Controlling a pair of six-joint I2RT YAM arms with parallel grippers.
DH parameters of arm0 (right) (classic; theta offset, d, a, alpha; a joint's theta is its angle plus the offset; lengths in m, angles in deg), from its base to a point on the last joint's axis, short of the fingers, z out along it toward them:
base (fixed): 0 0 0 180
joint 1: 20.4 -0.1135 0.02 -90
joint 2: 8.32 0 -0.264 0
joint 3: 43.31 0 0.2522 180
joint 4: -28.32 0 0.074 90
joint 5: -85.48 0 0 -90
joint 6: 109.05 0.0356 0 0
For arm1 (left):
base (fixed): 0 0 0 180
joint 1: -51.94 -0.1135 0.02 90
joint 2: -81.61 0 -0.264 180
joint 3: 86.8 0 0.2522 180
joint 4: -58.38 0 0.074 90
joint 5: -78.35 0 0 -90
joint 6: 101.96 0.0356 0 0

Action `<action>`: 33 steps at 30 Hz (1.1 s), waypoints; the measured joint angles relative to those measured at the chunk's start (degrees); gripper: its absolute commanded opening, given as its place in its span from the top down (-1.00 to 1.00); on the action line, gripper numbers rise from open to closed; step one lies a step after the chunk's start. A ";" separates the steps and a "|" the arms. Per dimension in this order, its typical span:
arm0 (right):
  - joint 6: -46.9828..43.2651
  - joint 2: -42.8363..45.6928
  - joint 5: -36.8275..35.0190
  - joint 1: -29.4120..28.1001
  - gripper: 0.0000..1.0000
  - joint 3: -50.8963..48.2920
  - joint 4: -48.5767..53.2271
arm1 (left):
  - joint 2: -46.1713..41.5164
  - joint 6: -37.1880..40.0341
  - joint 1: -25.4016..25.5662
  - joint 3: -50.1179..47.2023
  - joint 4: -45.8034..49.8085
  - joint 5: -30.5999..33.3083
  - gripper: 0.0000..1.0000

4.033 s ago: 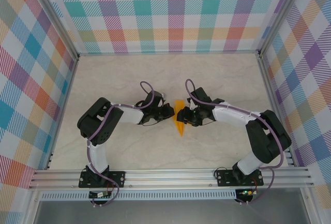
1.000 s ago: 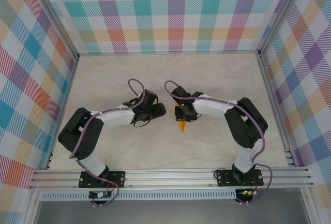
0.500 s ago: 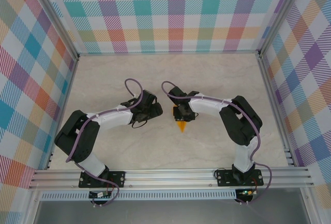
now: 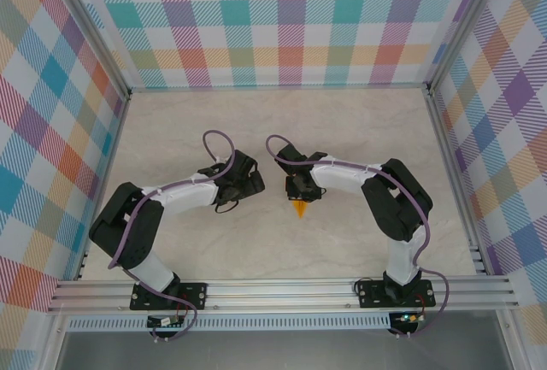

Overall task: Fold a paper plane with a square sheet of paper (pick it up from the middle)
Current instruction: Move a paper plane to the center of the table.

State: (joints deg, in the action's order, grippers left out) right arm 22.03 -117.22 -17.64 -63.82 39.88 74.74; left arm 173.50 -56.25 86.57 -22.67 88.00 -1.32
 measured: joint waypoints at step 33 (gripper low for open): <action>-8.31 -11.91 -1.14 4.81 0.59 17.05 0.87 | -10.34 -0.02 -6.47 -5.20 6.54 2.58 -1.00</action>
State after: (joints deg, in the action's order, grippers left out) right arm 13.73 -129.13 -18.78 -59.01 56.93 75.62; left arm 163.17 -56.27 80.10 -27.87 94.54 1.25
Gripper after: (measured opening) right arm 0.193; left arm 0.999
